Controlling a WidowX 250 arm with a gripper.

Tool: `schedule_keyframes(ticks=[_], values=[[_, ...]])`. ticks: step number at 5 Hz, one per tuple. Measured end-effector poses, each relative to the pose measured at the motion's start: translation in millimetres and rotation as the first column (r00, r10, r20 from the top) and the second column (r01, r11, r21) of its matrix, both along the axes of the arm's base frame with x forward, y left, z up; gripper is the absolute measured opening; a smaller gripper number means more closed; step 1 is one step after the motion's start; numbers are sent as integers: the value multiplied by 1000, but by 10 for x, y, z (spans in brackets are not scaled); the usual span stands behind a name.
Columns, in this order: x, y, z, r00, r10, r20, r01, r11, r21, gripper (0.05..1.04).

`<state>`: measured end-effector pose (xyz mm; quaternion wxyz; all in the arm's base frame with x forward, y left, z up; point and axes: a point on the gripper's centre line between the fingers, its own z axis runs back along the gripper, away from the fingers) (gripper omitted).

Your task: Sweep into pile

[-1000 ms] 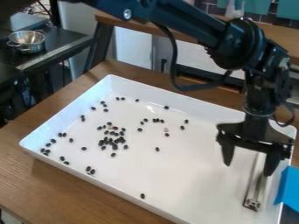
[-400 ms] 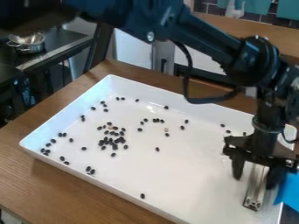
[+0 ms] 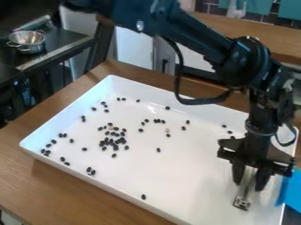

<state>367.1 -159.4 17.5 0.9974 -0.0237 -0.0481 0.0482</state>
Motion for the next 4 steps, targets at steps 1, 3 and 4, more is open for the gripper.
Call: schedule_keyframes(ticks=[1,3,4], values=[[-48,206,-26,1000,15,-11,-15,1000,18,385],[-114,749,-74,999,37,-15,-36,996,77,385],[-178,1079,-69,998,59,-24,-56,991,118,385]])
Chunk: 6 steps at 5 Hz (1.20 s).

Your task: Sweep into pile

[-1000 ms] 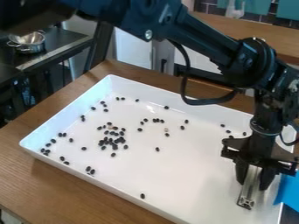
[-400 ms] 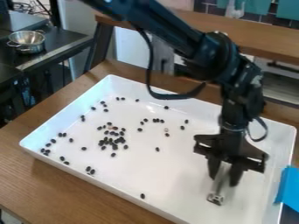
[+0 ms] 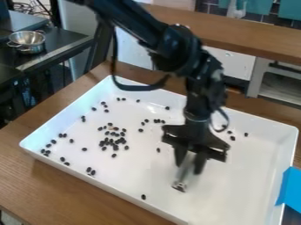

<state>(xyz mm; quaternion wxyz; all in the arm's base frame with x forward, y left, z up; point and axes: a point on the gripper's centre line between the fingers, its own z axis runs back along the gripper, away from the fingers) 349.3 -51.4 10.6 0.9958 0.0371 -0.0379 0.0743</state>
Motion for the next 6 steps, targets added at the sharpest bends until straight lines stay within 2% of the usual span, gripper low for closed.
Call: schedule_keyframes(ticks=[1,3,4,5,6], values=[[-42,311,12,1000,27,-10,-27,999,36,385],[-332,1004,40,999,19,-40,-12,985,170,385],[-418,1309,62,999,12,-42,-2,972,233,385],[-490,1585,78,999,20,-46,-7,961,277,385],[-530,1755,105,1000,2,-22,5,944,329,385]])
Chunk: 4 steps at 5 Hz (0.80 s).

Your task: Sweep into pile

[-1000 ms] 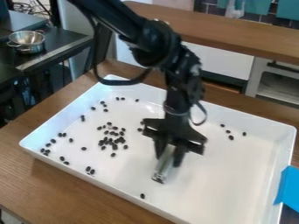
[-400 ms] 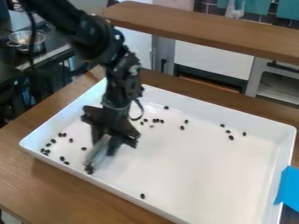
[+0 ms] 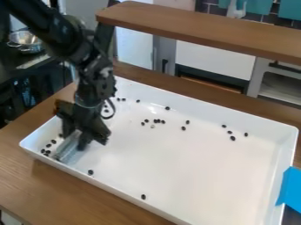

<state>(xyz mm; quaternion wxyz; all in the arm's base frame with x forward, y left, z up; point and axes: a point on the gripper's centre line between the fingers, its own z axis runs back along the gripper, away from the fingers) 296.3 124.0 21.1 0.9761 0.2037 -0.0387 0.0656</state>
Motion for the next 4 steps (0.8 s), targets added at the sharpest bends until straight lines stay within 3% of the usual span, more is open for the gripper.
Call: schedule_keyframes(ticks=[1,2,4], values=[[-60,108,39,1000,-11,12,10,999,37,385],[-77,-52,208,998,-32,60,33,999,-8,385],[136,-784,585,981,-13,192,44,987,-157,385]])
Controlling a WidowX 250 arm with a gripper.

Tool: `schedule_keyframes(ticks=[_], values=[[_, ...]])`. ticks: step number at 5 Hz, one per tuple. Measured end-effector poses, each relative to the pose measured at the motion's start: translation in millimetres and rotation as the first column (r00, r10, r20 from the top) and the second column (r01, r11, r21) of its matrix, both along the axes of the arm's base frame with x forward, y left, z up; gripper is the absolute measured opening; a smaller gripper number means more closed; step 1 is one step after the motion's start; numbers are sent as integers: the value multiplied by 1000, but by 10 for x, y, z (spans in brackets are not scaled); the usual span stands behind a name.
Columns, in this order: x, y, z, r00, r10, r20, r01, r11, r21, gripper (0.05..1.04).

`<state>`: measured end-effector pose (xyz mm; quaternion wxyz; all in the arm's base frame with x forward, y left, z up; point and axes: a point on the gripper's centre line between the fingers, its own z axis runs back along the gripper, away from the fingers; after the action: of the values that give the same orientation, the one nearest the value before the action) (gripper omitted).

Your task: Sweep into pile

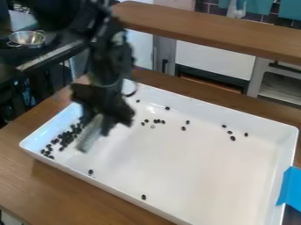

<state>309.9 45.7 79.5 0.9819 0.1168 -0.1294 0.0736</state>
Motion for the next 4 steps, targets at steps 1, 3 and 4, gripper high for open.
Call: schedule_keyframes(ticks=[1,3,4], values=[[104,-406,39,999,28,16,-27,998,-49,385],[159,-986,-279,998,55,-26,-56,998,-36,385],[136,-1082,-452,997,57,-45,-57,998,-12,385]])
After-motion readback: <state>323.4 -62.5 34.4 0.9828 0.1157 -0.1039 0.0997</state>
